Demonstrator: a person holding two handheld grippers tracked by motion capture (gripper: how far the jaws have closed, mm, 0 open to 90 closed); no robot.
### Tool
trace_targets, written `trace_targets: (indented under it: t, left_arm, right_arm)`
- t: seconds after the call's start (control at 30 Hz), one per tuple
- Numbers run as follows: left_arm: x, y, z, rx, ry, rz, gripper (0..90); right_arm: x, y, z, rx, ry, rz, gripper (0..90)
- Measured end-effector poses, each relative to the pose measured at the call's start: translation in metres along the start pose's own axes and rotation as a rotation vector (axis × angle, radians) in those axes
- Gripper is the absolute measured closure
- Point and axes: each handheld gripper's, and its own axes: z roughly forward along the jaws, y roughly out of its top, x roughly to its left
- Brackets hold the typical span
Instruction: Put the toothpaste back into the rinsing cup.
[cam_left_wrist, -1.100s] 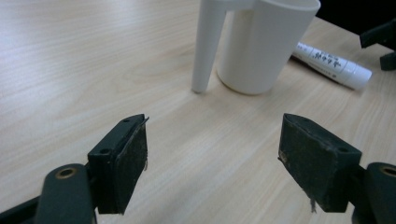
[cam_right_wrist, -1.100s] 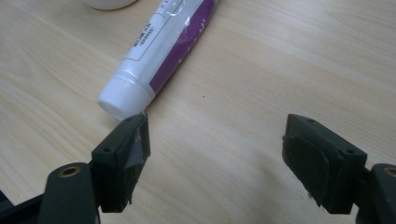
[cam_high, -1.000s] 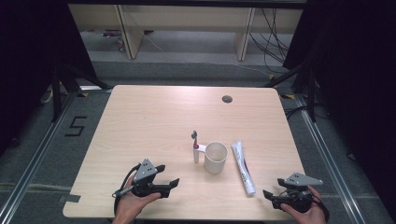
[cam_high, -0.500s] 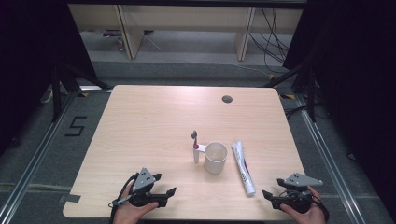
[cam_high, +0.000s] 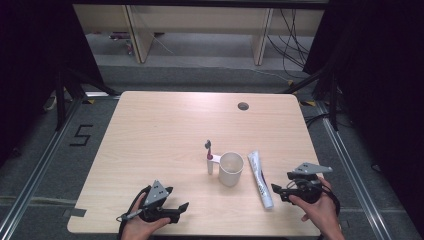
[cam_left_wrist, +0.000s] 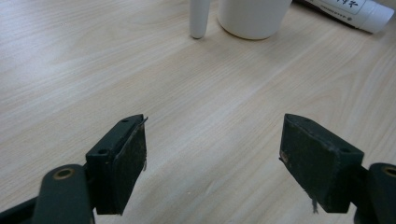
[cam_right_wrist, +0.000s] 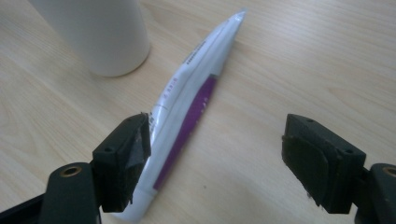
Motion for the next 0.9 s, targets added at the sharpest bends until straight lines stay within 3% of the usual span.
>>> trace_targets:
  t: [0.03, 0.1, 0.13, 0.17, 0.2, 0.27, 0.33, 0.4, 0.43, 0.5, 0.53, 0.63, 0.7, 0.9]
  left_arm:
    - [-0.001, 0.0, 0.0, 0.0, 0.004, -0.003, 22.4]
    - [0.0, 0.0, 0.001, 0.0, 0.0, 0.002, 22.4]
    - [0.0, 0.0, 0.003, -0.005, -0.006, -0.003, 22.4]
    - [0.0, 0.0, 0.002, 0.001, -0.003, -0.005, 22.4]
    - [0.0, 0.0, 0.002, 0.002, -0.01, -0.006, 22.4]
    - [0.0, 0.001, 0.0, 0.022, -0.017, 0.011, 22.2]
    - [-0.001, 0.001, 0.0, 0.005, -0.01, 0.001, 22.2]
    - [0.0, 0.001, 0.0, 0.003, -0.008, 0.008, 22.2]
    - [0.0, 0.001, 0.0, -0.001, -0.009, 0.001, 22.2]
    - [0.0, 0.001, -0.001, 0.002, -0.004, -0.001, 22.1]
    - [0.0, 0.001, -0.001, 0.001, -0.004, 0.0, 22.1]
    - [0.0, 0.002, -0.002, 0.012, -0.004, 0.019, 22.1]
    - [-0.001, 0.002, -0.001, 0.005, -0.014, 0.01, 22.1]
    - [-0.001, 0.002, 0.0, 0.002, -0.017, 0.012, 22.0]
  right_arm:
    - [0.004, 0.004, 0.002, 0.019, 0.01, 0.045, 24.2]
    - [0.003, 0.013, 0.01, 0.043, -0.008, -0.008, 24.4]
    - [0.008, 0.016, 0.015, 0.038, -0.008, 0.04, 24.5]
    - [0.008, 0.02, 0.017, 0.071, -0.005, 0.022, 24.6]
    - [0.011, 0.025, 0.02, 0.095, 0.003, 0.048, 24.6]
    - [0.015, 0.03, 0.028, 0.104, 0.001, 0.025, 24.7]
    - [0.018, 0.037, 0.033, 0.138, 0.007, 0.029, 24.7]
    - [0.019, 0.042, 0.042, 0.128, 0.005, -0.014, 24.8]
    - [0.021, 0.045, 0.045, 0.155, 0.007, -0.019, 25.2]
    - [0.025, 0.049, 0.053, 0.176, 0.0, 0.0, 26.5]
    - [0.022, 0.051, 0.055, 0.216, 0.007, -0.013, 27.6]
    - [0.022, 0.056, 0.064, 0.258, -0.002, -0.014, 32.6]
    - [0.022, 0.059, 0.068, 0.278, -0.008, -0.014, 38.6]
    - [0.018, 0.061, 0.077, 0.326, 0.0, -0.02, 43.1]
